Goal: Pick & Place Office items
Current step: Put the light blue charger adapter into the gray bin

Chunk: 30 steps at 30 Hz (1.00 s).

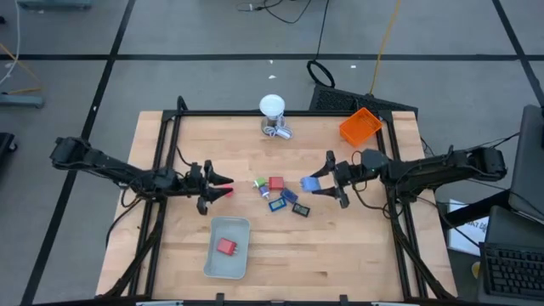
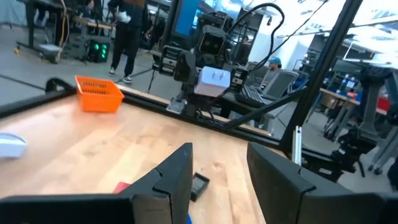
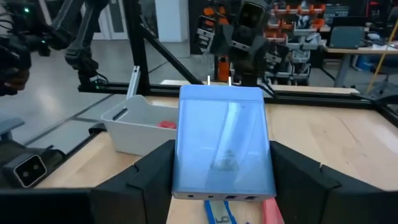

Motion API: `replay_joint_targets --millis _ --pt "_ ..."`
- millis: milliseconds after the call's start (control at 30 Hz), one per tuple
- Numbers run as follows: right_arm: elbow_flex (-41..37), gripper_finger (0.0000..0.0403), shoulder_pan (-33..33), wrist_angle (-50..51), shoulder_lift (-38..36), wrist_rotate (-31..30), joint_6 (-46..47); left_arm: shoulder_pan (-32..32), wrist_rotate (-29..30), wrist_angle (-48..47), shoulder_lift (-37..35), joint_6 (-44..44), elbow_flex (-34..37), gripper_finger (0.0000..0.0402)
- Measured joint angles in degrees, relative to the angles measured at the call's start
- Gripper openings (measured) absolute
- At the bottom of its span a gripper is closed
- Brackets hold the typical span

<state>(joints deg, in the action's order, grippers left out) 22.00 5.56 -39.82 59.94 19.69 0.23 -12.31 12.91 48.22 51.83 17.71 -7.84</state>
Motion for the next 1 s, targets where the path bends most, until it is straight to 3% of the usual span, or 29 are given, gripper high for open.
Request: replay_joint_targets --millis 300,467,600,833,1000 --pt "0.0 0.0214 -2.7 -3.0 0.0 0.0 0.0 0.0 0.6 9.0 10.4 13.7 -0.6 0.0152" --pt "0.0 0.0214 -4.6 -4.8 0.0 -0.7 -0.5 0.0 2.4 9.1 15.2 21.7 -4.8 0.0152" --pt "0.2 0.0214 -6.6 -4.4 0.0 -4.4 -2.9 0.0 5.4 9.1 19.6 22.4 -10.0 0.0152" --pt "3.8 0.0214 -10.5 -1.8 2.4 -10.9 -6.1 0.0 5.1 8.0 27.9 21.3 -20.4 0.0154" --pt "8.4 0.0215 -13.5 7.4 5.9 -20.9 -11.2 1.0 5.0 -1.8 30.7 25.4 -26.9 0.0193"
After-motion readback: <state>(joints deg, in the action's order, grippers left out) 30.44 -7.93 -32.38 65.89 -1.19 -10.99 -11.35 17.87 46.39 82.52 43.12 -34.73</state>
